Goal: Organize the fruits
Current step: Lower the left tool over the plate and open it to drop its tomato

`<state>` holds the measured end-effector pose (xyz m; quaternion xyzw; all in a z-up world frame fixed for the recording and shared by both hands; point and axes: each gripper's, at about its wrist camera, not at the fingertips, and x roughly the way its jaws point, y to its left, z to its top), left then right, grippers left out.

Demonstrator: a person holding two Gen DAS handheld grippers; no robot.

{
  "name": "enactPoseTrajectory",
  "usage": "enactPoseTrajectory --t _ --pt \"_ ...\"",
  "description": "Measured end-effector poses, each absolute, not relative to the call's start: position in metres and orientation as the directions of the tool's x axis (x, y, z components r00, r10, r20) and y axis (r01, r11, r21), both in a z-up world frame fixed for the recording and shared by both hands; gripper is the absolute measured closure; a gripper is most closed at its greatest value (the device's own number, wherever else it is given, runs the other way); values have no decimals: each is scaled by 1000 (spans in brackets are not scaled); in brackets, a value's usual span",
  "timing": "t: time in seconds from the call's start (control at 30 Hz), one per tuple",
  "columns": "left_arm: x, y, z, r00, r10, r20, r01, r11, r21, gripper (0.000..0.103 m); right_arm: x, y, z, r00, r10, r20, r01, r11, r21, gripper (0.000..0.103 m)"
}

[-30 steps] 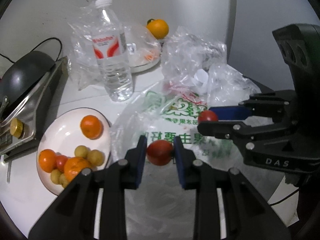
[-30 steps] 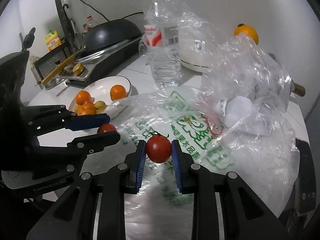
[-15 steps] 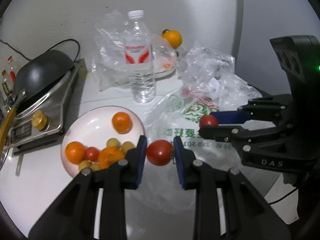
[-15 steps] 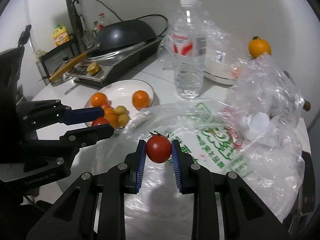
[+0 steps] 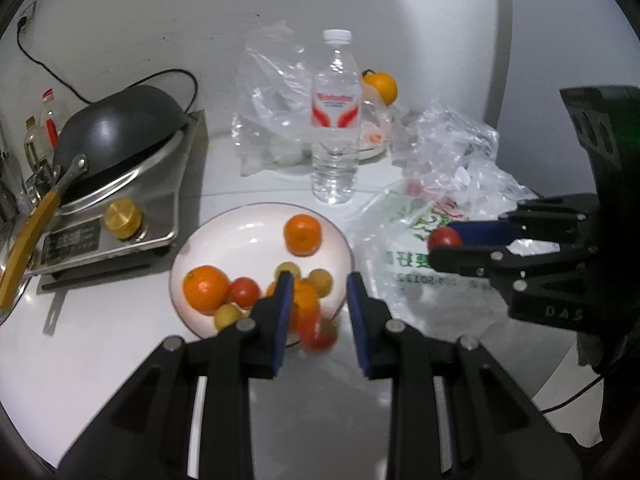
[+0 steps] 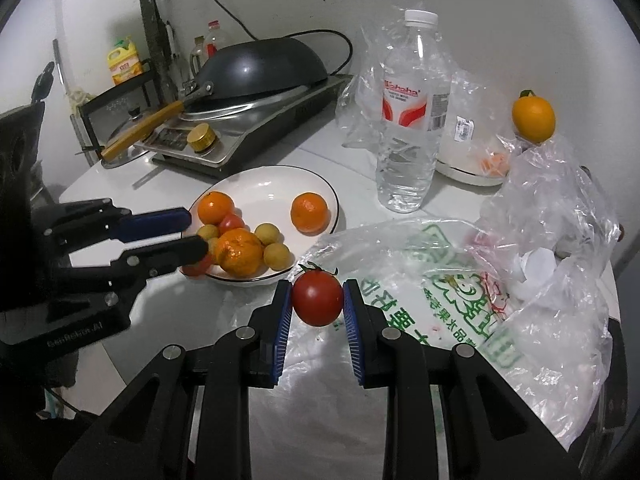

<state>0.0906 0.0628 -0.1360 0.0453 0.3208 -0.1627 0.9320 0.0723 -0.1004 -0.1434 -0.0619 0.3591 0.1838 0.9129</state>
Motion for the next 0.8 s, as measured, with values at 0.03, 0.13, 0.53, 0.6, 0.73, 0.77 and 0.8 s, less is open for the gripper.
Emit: enactPoseTrajectory --t 0.03,0.13,0.53,0.6,0.73,0.77,0.8 --pt "91 67 -135 748 -274 -605 329 944 -21 75 72 -99 -143 674 292 -679 -380 925 20 75" --pt "93 76 -133 757 -272 -594 323 946 -21 75 75 -91 -144 671 285 -684 -380 925 13 75" --pt "109 90 -157 724 -289 -627 329 943 -55 75 87 -83 -149 660 275 -699 -374 927 12 75" --pt "109 88 -161 715 -309 -627 341 937 -73 75 93 -88 -154 655 277 -703 -362 932 29 75" --pt "118 84 -168 712 -296 -637 334 940 -64 76 105 -96 -166 642 273 -716 -353 935 40 75" --pt "121 82 -169 711 -295 -638 338 939 -58 79 107 -98 -168 642 272 -717 -351 936 40 75" --pt "123 80 -170 709 -296 -641 344 938 -53 79 110 -101 -169 647 267 -714 -346 937 37 75"
